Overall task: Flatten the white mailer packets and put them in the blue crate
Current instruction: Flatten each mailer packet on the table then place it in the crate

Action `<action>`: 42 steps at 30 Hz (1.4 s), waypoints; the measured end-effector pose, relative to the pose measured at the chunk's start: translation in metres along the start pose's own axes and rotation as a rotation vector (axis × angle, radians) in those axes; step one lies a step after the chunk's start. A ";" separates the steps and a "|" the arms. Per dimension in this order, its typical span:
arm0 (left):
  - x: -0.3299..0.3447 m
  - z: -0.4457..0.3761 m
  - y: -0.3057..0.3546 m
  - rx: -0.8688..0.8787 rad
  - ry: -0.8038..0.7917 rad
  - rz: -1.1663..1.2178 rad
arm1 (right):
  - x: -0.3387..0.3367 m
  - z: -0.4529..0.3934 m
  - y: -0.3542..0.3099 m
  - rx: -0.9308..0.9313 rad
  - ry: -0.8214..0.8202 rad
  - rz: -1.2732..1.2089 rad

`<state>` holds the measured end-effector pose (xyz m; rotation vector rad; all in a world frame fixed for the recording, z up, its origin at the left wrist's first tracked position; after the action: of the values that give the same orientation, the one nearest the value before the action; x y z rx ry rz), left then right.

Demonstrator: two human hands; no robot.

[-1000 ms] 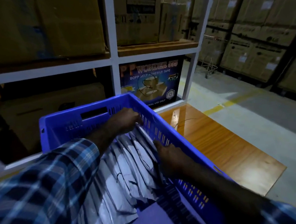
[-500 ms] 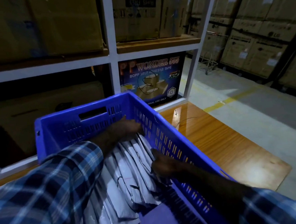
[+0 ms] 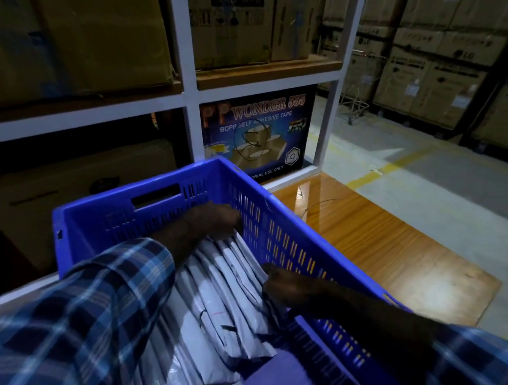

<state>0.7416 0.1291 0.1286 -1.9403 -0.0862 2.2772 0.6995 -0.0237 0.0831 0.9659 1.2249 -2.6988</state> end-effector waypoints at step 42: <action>-0.048 0.526 0.133 -0.962 0.942 0.409 | 0.118 0.261 -0.235 -0.874 0.362 -0.085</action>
<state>0.2202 0.0180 0.2424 -3.5733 -0.8469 1.2454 0.4046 -0.0144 0.3074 1.2438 2.2366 -1.6910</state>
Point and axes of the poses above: each hand's wrist, its own z-axis away from the middle knuckle, its own x-axis out of the palm, y = z × x, the point moved 8 cm from there along -z, towards the middle knuckle, and after that the axes turned 15 degrees about y, right-handed, at the moved point
